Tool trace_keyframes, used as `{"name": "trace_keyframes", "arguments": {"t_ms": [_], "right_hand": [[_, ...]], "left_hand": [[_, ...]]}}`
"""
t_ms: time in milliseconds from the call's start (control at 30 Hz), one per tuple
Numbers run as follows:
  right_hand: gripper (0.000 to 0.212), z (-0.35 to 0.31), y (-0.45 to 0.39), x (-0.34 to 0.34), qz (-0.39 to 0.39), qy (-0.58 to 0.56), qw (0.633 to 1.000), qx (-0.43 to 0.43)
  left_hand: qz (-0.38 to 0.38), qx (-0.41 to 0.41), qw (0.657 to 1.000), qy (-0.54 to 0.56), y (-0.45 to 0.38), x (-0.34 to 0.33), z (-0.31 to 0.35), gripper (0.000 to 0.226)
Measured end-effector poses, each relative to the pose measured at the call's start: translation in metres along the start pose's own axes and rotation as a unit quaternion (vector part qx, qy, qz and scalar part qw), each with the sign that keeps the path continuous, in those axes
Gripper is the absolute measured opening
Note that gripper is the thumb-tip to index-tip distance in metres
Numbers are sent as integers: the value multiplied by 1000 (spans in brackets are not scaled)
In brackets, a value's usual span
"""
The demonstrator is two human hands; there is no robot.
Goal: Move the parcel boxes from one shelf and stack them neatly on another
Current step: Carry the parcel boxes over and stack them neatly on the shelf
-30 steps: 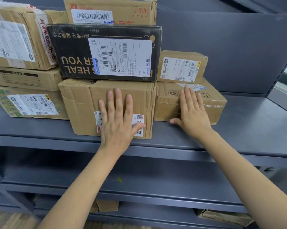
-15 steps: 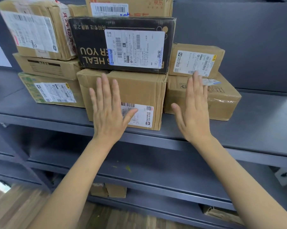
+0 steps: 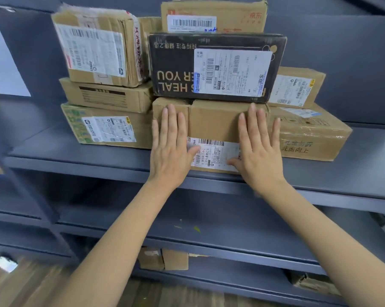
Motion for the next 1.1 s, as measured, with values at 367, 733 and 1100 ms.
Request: {"name": "trace_keyframes", "arguments": {"t_ms": [367,733,1100], "right_hand": [[123,-97,-41,-2,-109,97,989,33],[88,-65,-132,34,-74,-37,993,-86],[92,-61,-135,12,-91,-44,991,-85]], "left_hand": [[-34,23,993,111,34,35,-113,71],[-68,73,995,-8,-68,48,-182,83],[-105,71,992,-24,-82,21,-183,83]]}}
Point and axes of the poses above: each hand's wrist, its own y-axis away from the middle knuckle, its own x-axis out of the back of the hand, z = x × y, the point moved 5 cm from there along -y, towards the middle knuckle, and after that the axes turned 5 degrees about y, right-handed, at the moved point
